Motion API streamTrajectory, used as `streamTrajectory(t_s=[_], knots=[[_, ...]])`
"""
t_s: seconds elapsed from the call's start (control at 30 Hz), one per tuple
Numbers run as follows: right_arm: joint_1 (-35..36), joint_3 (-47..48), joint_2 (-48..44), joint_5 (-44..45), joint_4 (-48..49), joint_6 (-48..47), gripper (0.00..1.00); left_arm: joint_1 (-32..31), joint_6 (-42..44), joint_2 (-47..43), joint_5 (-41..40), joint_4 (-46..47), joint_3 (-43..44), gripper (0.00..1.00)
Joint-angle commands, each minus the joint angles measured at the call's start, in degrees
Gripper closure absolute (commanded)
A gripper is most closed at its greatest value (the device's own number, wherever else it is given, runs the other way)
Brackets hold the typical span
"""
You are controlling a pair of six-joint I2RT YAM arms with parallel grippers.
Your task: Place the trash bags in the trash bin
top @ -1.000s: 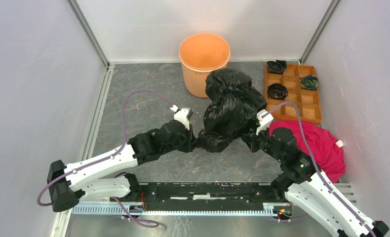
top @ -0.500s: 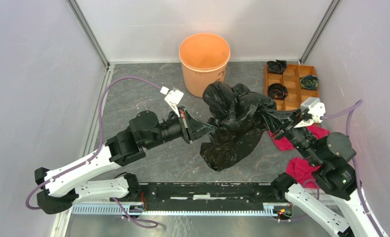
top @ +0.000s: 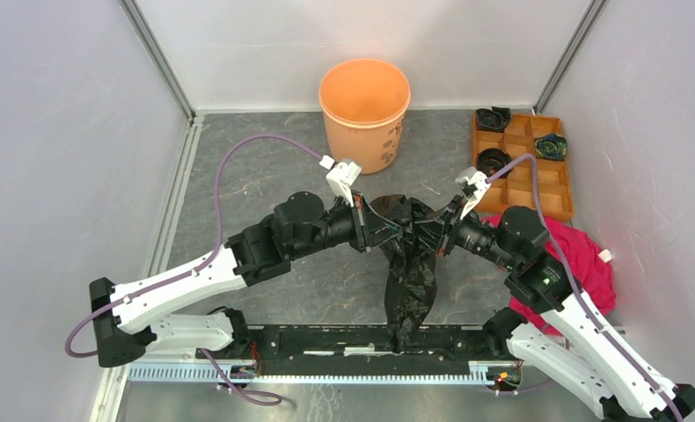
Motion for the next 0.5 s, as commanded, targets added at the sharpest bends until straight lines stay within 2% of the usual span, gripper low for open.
streamTrajectory(t_s=[0.0, 0.23, 0.3, 0.37, 0.47], knots=[[0.05, 3.21, -3.35, -2.02, 2.77, 1.63, 0.91, -0.01, 0.13, -0.48, -6.82, 2.60, 4.63, 0.98], [0.01, 7.48, -2.97, -0.47, -2.76, -1.89, 0.84, 0.01, 3.69, 1.95, -11.34, 2.78, 8.01, 0.98], [0.06, 7.24, -3.02, -1.09, -0.66, -0.98, 0.77, 0.03, 4.15, 3.03, -11.52, 2.97, 8.94, 0.98], [0.06, 6.03, -2.90, -2.22, 2.64, 0.72, 0.64, -0.01, 4.33, 4.34, -10.99, 3.75, 9.86, 0.98], [0.02, 5.99, -1.65, -3.70, 4.00, 1.19, 0.33, 0.01, 4.44, 6.65, -10.05, 4.47, 11.63, 0.98]])
